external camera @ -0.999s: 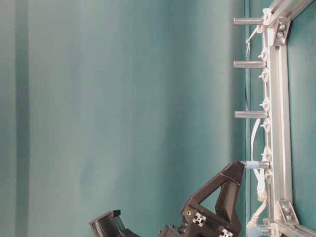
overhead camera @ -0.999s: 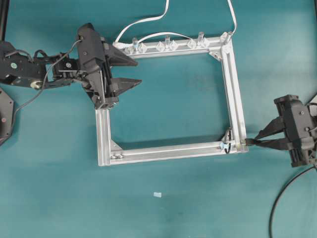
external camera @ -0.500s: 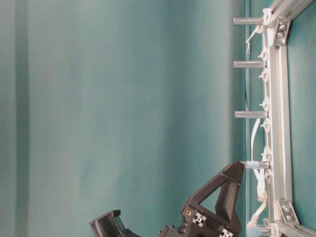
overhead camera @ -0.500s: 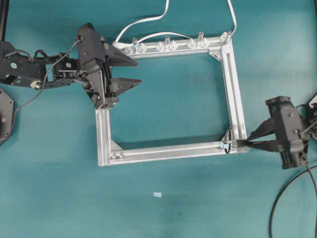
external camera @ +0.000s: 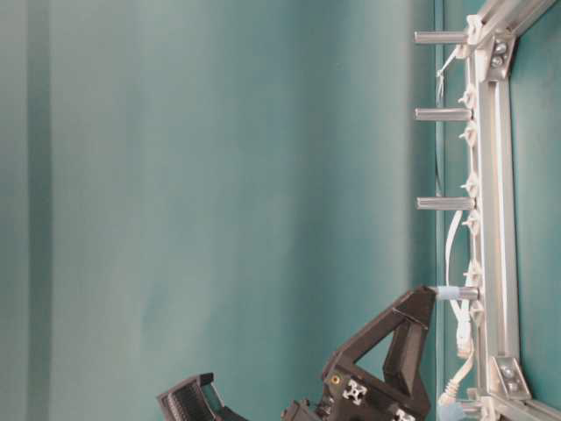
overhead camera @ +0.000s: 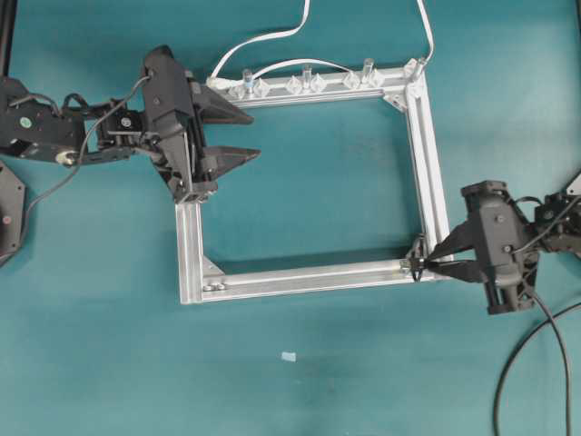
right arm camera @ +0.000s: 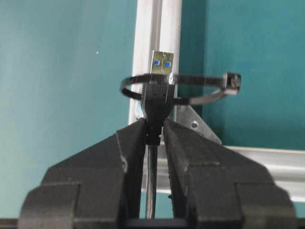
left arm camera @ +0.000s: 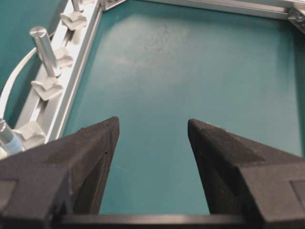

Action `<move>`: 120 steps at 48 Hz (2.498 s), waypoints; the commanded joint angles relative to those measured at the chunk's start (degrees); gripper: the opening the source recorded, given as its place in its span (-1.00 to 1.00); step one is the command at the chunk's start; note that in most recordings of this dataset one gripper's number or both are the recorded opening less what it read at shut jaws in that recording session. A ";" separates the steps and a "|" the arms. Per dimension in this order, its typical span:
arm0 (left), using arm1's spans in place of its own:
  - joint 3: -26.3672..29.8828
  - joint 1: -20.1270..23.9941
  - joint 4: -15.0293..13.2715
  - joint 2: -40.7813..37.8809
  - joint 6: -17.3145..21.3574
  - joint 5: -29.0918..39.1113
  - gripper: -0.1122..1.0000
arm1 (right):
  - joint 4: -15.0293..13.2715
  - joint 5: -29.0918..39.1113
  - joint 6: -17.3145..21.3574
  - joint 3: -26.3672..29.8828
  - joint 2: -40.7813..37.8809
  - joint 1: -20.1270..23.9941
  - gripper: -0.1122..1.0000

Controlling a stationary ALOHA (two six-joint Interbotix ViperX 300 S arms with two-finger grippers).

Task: Insert the wire through the string loop located on the right side.
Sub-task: 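Push the USB plug through the black zip-tie loop with the right gripper, then move the left gripper to the plug and grasp it beyond the loop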

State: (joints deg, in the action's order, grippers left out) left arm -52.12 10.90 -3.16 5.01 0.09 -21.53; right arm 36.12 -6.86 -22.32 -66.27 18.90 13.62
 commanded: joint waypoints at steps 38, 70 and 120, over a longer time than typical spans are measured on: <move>2.46 -7.29 0.09 0.18 -0.09 4.13 0.34 | -0.09 -1.32 -0.09 3.43 -3.34 -0.09 -0.46; 10.37 -17.31 0.18 -5.98 -0.53 12.13 0.34 | -0.09 -1.76 -0.09 3.25 -3.34 -0.09 -0.46; 41.31 -17.40 0.09 -29.62 -0.79 12.13 0.34 | -0.09 -3.08 -0.09 3.25 -3.34 -0.09 -0.46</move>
State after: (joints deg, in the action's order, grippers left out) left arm -13.18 -6.50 -3.16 -25.05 0.00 -9.05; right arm 36.21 -9.40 -22.32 -63.46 15.21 13.62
